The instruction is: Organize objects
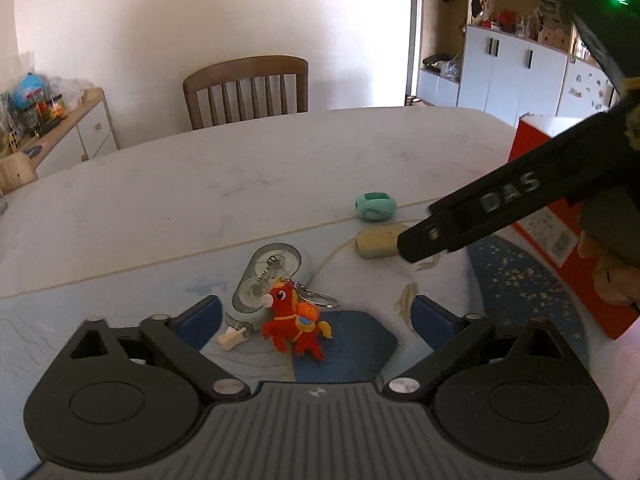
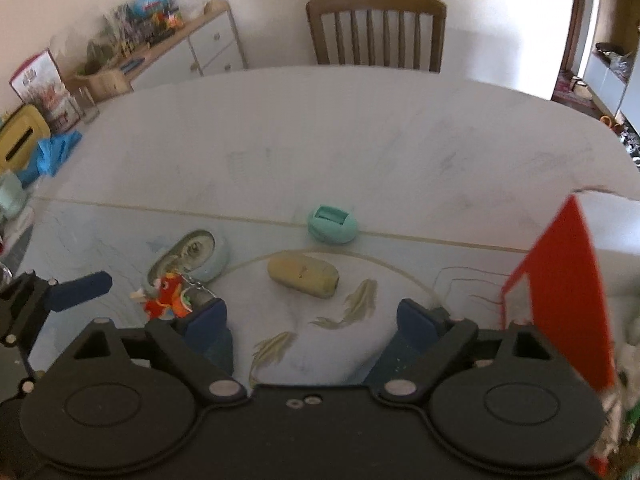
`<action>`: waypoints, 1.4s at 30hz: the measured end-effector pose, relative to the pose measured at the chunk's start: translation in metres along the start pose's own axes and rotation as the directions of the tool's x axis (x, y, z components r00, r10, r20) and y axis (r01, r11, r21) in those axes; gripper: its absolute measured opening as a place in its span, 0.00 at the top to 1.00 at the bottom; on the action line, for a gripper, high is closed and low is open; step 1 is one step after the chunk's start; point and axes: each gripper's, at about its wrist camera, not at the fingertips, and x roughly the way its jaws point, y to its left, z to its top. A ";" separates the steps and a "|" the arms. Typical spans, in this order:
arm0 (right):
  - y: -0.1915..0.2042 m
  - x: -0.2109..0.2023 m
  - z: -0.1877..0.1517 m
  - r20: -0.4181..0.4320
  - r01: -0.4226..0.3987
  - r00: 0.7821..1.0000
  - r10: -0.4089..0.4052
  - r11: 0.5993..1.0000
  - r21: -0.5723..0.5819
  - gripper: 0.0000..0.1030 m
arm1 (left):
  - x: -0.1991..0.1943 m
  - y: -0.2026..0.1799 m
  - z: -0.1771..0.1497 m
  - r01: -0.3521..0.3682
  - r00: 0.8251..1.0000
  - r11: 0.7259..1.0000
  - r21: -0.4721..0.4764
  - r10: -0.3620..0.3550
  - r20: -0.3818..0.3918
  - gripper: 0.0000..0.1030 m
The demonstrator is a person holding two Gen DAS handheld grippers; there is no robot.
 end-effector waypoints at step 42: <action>0.015 0.032 0.001 -0.038 0.069 0.996 -0.077 0.983 -0.168 0.79 | 0.009 -0.008 -0.013 -0.089 0.996 0.991 0.100 0.090 -0.002 0.67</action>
